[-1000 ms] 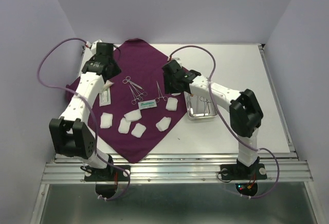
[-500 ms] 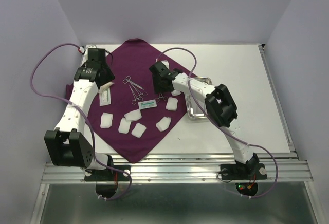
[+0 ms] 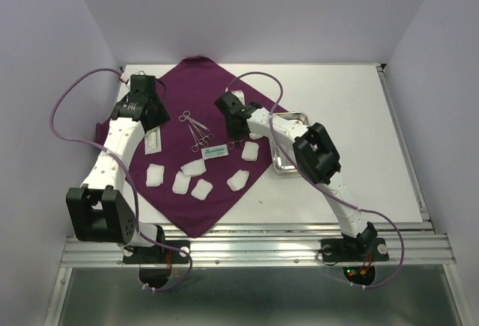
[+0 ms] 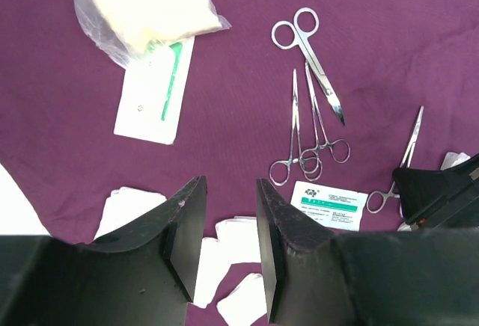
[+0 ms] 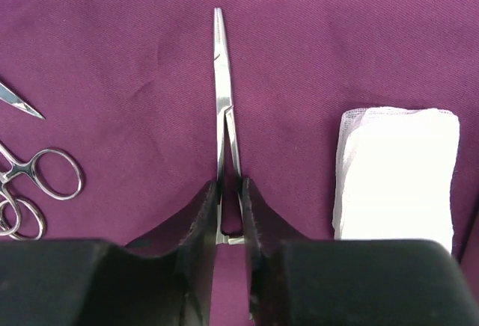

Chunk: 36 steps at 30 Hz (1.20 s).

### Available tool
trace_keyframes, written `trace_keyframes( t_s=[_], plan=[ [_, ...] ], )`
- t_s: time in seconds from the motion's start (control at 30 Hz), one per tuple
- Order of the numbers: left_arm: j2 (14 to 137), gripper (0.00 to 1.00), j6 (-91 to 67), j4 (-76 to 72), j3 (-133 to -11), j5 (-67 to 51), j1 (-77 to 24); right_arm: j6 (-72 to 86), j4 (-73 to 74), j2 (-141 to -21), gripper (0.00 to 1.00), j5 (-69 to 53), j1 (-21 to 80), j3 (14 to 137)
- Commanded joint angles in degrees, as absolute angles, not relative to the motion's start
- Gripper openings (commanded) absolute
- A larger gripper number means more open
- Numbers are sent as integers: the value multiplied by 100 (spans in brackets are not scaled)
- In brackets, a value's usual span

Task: Prepare the surgical pack
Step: Pick up the medical item from the surgical kit.

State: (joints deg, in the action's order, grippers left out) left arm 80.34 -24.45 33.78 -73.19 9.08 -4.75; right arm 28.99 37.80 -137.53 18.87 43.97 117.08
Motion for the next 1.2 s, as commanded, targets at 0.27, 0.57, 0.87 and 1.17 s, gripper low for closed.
trace_keyframes(
  t_s=[0.27,0.57,0.87,1.17],
  plan=[
    [7901,43,-2338,3138,-7110,668,-457,3041,3674,-13272,9,1644,4456,11804],
    [7770,43,-2338,3138,-7058,571,-457,3129,3393,-12780,8,1494,4456,11716],
    [7717,43,-2338,3103,-7005,457,-457,3120,3278,-11989,9,1819,4456,11145],
    [7647,43,-2355,3094,-7040,352,-457,2655,2884,-10497,9,2478,4395,9433]
  ],
)
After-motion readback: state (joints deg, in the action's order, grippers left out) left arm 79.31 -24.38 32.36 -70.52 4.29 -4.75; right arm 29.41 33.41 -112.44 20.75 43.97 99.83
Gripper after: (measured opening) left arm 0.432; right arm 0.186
